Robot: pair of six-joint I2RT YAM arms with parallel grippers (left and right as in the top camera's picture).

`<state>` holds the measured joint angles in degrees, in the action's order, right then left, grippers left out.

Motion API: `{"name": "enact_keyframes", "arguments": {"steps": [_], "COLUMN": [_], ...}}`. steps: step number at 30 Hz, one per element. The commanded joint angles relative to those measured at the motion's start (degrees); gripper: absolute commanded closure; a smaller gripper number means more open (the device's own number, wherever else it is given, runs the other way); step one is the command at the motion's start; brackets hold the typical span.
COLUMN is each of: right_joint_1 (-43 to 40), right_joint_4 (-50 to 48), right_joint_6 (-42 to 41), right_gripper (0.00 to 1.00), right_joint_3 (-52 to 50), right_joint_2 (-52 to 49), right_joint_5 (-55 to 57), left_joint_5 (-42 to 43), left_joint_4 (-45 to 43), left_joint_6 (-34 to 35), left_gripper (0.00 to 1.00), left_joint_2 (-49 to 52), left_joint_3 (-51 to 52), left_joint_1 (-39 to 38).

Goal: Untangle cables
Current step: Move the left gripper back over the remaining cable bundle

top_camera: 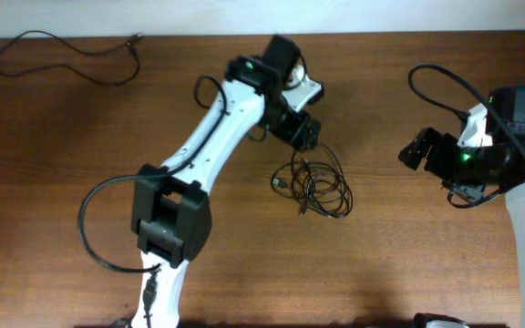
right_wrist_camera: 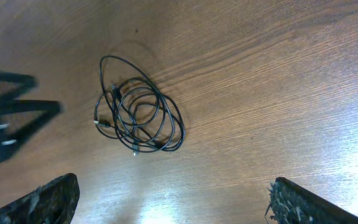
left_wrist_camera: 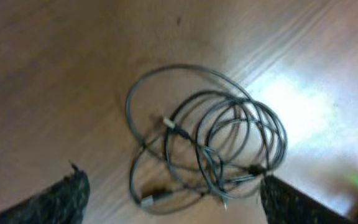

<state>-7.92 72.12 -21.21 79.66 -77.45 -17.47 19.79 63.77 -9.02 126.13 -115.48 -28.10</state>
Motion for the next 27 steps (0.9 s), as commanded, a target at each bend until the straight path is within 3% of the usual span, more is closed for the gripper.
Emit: {"name": "enact_keyframes", "arguments": {"steps": [1,4,5,8,12,18,27], "right_joint_1": [-0.39,-0.39,-0.35,-0.35,-0.35,-0.35,-0.35], "right_joint_4": [0.17,0.17,0.2,0.61,0.66,0.59,0.63], "right_joint_6": [-0.28,-0.26,-0.26,-0.24,-0.26,-0.24,-0.22], "right_gripper": [0.02,0.01,0.02,0.02,0.02,0.02,0.01], "right_joint_3": [0.17,0.17,0.17,0.17,0.17,0.17,0.17], "right_joint_2": [0.04,-0.2,-0.39,-1.07,-2.32,-3.3,-3.3], "right_joint_5": [0.09,0.09,0.09,0.09,0.09,0.09,0.09], "left_joint_5": [-0.57,-0.81,-1.81,-4.7,-4.61,-4.55,-3.89], "left_joint_4": [-7.41,-14.49,-16.81,-19.98,-22.93,-27.58,-26.53], "left_joint_6": [4.15,4.17,1.42,-7.37,-13.88,-14.97,-14.88], "left_gripper": [0.16,0.16,0.21,0.2,0.23,0.27,0.29], "left_joint_2": [0.28,0.39,0.39,0.39,0.5,0.66,6.95], "left_joint_3": [4.94,8.04,8.96,10.19,10.47,10.47,10.47], "left_joint_1": [-0.15,-0.15,-0.15,-0.15,-0.22,-0.31,-1.05]}}
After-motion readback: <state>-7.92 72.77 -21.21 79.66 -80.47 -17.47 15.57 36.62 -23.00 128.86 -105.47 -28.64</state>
